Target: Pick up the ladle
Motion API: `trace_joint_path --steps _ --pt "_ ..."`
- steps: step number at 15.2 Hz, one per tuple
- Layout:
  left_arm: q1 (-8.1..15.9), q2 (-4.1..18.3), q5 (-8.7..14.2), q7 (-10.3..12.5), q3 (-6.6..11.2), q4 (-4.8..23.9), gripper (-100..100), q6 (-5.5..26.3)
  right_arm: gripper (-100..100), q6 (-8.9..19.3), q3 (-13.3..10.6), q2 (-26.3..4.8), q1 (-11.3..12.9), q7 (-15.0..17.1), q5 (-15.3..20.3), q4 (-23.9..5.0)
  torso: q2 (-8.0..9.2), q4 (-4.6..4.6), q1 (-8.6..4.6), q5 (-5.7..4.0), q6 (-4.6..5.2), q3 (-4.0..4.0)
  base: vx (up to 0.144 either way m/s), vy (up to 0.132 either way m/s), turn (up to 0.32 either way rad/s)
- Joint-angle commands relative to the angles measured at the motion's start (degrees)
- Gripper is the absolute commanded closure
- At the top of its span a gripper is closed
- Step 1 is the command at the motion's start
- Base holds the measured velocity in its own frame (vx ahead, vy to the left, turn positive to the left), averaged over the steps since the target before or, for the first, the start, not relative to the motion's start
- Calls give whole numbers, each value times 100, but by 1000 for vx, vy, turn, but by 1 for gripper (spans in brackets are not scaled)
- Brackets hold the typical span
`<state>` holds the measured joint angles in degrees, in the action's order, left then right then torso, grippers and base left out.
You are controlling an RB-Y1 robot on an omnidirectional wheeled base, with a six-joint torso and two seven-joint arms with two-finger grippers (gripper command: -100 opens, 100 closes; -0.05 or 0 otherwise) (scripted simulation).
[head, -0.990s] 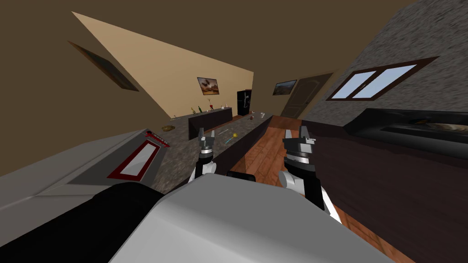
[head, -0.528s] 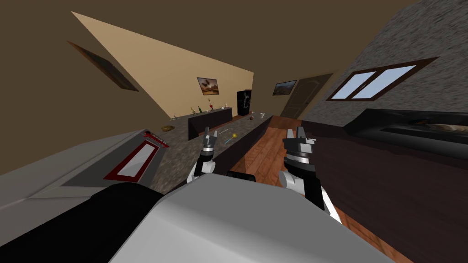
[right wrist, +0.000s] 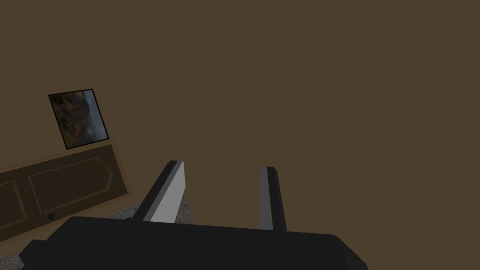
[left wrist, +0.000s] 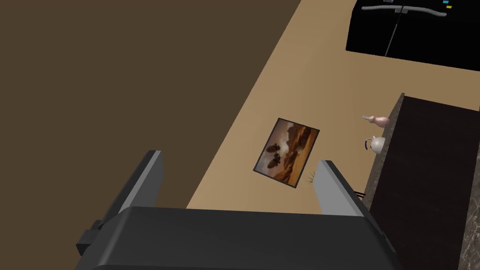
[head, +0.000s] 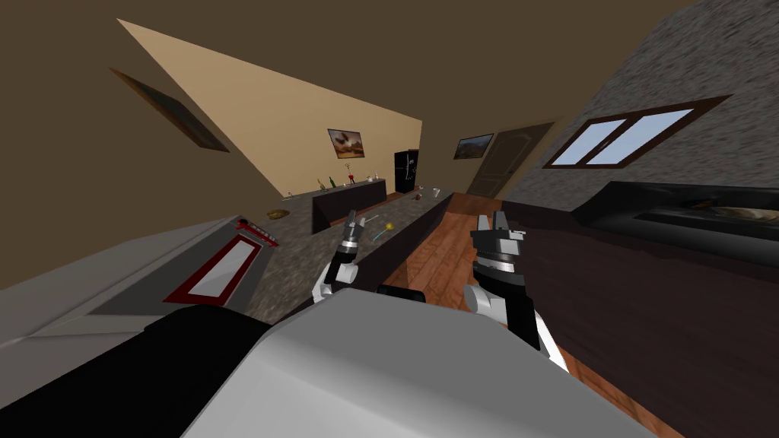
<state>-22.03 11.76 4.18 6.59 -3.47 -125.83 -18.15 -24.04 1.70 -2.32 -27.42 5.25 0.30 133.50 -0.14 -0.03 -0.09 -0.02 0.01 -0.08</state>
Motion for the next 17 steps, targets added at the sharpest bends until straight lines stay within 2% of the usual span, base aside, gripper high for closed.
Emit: trace_joint_path --steps 1,2,5,7,8,10,11,13,14,16,17 --pt "100 53 -9 -42 9 49 -100 286 0 0 0 0 0 0 0 0 0 0 0 0 0 0 27 -25 1" --pt "100 53 -9 -42 9 49 -100 297 0 0 0 0 0 0 0 0 0 0 -1 0 0 0 15 -19 1" --pt "353 154 -31 -135 37 162 -100 750 0 0 0 0 0 0 0 0 4 1 1 0 0 2 17 -20 2" --pt "353 154 -31 -135 37 162 -100 870 0 0 0 0 0 0 0 0 2 0 0 0 0 1 20 -20 2" --pt "486 192 -43 -184 51 223 -100 1058 0 0 0 0 0 0 0 0 3 0 1 0 -1 2 17 -18 3" --pt "486 192 -43 -184 51 223 -100 1174 0 0 0 0 0 0 0 0 3 1 0 0 0 1 21 -19 0" --pt "623 223 -55 -235 66 287 -100 1396 0 0 0 0 0 0 0 0 4 0 1 0 -1 2 21 -19 2" --pt "623 223 -55 -235 66 287 -100 1488 0 0 0 0 0 0 0 0 2 0 0 0 0 1 21 -19 2" --pt "763 246 -68 -287 81 353 -100 1701 0 0 0 0 0 0 0 0 3 0 1 0 -1 2 19 -18 4" --pt "763 246 -68 -287 81 353 -100 1810 0 0 0 0 0 0 0 0 2 0 1 0 -1 1 20 -19 1" --pt "905 262 -81 -340 97 421 -100 1995 0 0 0 0 0 0 0 0 4 0 1 0 -1 2 20 -23 2"
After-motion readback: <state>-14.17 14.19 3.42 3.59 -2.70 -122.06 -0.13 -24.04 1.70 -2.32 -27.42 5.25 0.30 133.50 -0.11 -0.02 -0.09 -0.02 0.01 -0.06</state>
